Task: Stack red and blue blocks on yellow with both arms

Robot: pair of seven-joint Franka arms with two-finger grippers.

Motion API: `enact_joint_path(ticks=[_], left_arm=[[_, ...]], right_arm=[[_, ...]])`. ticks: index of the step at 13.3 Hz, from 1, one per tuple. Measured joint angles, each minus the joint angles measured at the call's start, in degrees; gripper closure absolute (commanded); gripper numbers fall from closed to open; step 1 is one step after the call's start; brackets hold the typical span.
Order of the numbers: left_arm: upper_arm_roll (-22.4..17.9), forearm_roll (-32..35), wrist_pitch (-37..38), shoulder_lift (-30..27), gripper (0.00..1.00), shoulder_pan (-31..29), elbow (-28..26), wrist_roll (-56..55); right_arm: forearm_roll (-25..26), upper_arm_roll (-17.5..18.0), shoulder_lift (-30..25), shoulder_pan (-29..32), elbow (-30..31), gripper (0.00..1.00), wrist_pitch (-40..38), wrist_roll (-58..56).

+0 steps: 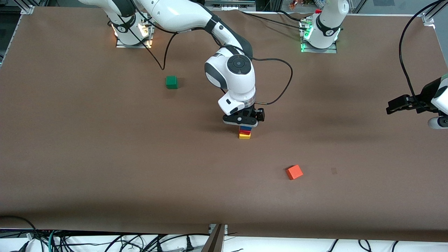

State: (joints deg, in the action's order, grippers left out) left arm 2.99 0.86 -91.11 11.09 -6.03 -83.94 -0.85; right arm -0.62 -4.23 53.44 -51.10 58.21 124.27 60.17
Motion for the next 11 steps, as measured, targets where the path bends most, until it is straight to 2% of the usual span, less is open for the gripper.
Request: enact_joint_path(ticks=[3,6,8,11], left_arm=[[0.0,0.0,0.0,0.0,0.0,0.0,0.07,0.0],[0.0,0.0,0.0,0.04,0.0,0.0,0.11,0.0],[0.02,0.0,0.0,0.06,0.0,0.01,0.13,0.0],[0.03,0.0,0.0,0.12,0.0,0.02,0.16,0.0]], right_arm=[[0.0,-0.98,-0.42,0.99,-1.33,0.0,-4.73,0.01],[-0.72,-1.11,-4.11,6.43,-2.97,0.0,-12.63,-0.49],[-4.17,-1.15,-7.88,11.42,-3.25,0.0,-18.26,-3.39],[-9.1,-1.37,-14.35,20.06,-3.33,0.0,-28.98,-14.36]])
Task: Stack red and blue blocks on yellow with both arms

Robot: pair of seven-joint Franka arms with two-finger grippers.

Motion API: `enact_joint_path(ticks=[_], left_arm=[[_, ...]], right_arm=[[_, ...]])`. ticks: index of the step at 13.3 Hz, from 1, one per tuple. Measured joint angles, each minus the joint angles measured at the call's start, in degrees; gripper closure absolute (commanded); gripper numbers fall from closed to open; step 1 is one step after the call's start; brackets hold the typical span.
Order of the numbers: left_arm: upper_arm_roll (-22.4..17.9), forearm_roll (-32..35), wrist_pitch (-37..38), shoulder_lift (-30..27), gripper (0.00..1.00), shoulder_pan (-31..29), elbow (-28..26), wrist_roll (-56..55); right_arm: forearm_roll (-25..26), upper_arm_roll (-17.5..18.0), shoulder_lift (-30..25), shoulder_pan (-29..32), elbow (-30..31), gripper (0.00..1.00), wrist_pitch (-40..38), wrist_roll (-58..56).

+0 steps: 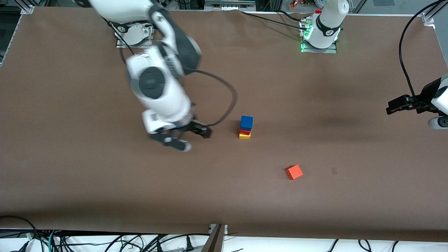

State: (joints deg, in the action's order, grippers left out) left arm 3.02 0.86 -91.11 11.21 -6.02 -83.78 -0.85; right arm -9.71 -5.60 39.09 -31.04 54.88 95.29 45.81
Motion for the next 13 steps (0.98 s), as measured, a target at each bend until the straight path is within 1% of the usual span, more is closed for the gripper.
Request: enact_joint_path(ticks=[1,2,3,5,7,9,11,13], left_arm=[[0.01,0.0,0.0,0.01,0.0,0.01,0.01,0.0],[0.02,0.0,0.0,0.02,0.0,0.05,0.02,0.0],[0.07,0.0,0.0,0.02,0.0,0.12,0.04,0.0],[0.17,0.0,0.0,0.05,0.0,0.22,0.06,0.0],[0.19,0.0,0.0,0.07,0.0,0.28,0.09,0.0],[0.19,0.0,0.0,0.09,0.0,0.3,0.11,0.0],[0.2,0.0,0.0,0.11,0.0,0.32,0.12,0.0],[0.2,0.0,0.0,0.12,0.0,0.32,0.12,0.0]], right_arm=[[-0.4,-0.24,-2.22,2.61,0.42,0.0,-3.19,-3.69],[-0.86,-0.85,-4.49,4.55,1.74,0.0,-4.81,-6.79],[-1.1,-1.71,-7.09,5.79,4.33,0.0,-5.31,-9.52],[-1.21,-4.16,-13.06,6.25,11.89,0.0,-5.1,-14.21],[-0.81,-6.21,-20.5,6.24,21.49,0.0,-3.56,-19.38],[2.09,-7.5,-27.46,7.11,29.47,0.0,-3.0,-24.44],[5.51,-7.65,-33.88,9.13,36.52,0.0,-1.59,-29.18],[8.59,-7.6,-38.85,10.36,42.76,0.0,0.5,-31.73]])
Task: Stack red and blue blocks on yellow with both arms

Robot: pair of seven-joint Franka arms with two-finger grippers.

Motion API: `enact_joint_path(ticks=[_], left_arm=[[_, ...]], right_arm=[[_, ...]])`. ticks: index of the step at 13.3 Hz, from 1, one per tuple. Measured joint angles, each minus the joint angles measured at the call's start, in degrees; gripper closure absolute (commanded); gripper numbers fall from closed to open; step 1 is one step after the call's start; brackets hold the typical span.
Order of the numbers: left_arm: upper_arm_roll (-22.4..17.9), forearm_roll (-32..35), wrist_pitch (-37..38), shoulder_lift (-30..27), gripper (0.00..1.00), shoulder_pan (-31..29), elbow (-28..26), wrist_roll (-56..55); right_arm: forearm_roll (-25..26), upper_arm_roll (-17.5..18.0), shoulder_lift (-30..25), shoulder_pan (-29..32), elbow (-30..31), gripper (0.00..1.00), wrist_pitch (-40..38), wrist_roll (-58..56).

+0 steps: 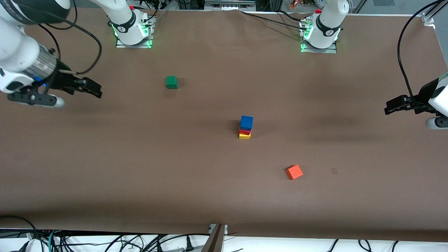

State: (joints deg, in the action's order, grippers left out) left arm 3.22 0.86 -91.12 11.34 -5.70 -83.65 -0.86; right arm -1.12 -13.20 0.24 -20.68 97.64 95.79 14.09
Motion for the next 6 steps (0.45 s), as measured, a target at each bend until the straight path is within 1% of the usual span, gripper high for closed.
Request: enact_joint_path(ticks=[2,6], left_arm=[[0.0,0.0,0.0,0.02,0.0,0.0,0.0,0.0],[0.0,0.0,0.0,0.02,0.0,0.0,0.0,0.0]], right_arm=[[1.24,0.47,-1.98,0.08,2.6,0.0,1.21,-0.73],[1.42,1.5,-1.44,0.03,2.15,0.0,2.3,-0.89]])
